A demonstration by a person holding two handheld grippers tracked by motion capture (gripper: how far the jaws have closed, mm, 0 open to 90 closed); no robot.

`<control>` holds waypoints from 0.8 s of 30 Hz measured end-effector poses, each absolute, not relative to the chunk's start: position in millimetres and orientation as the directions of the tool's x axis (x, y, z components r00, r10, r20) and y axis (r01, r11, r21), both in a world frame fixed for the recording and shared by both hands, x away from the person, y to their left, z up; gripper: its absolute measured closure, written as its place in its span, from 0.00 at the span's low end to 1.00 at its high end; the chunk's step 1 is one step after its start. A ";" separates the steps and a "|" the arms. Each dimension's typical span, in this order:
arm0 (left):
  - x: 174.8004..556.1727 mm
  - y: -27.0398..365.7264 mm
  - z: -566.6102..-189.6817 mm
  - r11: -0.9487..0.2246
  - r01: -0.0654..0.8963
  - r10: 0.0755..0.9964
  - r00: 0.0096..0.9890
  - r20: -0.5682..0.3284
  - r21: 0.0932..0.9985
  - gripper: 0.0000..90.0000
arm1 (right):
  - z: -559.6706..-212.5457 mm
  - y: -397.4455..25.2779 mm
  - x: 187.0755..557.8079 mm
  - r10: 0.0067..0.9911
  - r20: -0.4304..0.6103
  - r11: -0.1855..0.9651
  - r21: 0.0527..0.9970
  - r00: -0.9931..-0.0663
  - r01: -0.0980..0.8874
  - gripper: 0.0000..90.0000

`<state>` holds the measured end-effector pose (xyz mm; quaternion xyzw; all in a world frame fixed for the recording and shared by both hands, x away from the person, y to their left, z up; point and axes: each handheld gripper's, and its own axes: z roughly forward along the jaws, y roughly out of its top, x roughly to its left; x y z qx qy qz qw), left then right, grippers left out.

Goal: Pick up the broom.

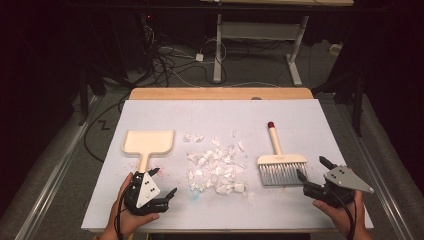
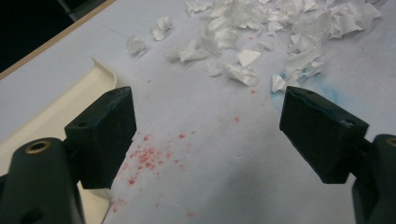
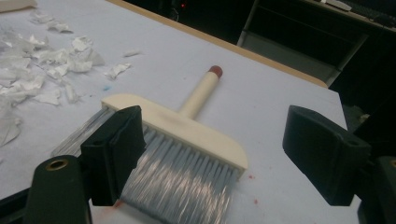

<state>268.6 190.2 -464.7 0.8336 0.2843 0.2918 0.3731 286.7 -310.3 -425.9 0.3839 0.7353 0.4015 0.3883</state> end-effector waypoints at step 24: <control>272.0 178.2 -473.9 -0.603 0.281 0.665 0.695 0.275 0.747 0.20 | -435.8 -260.0 448.8 0.917 -0.100 0.353 0.655 -0.387 0.668 0.30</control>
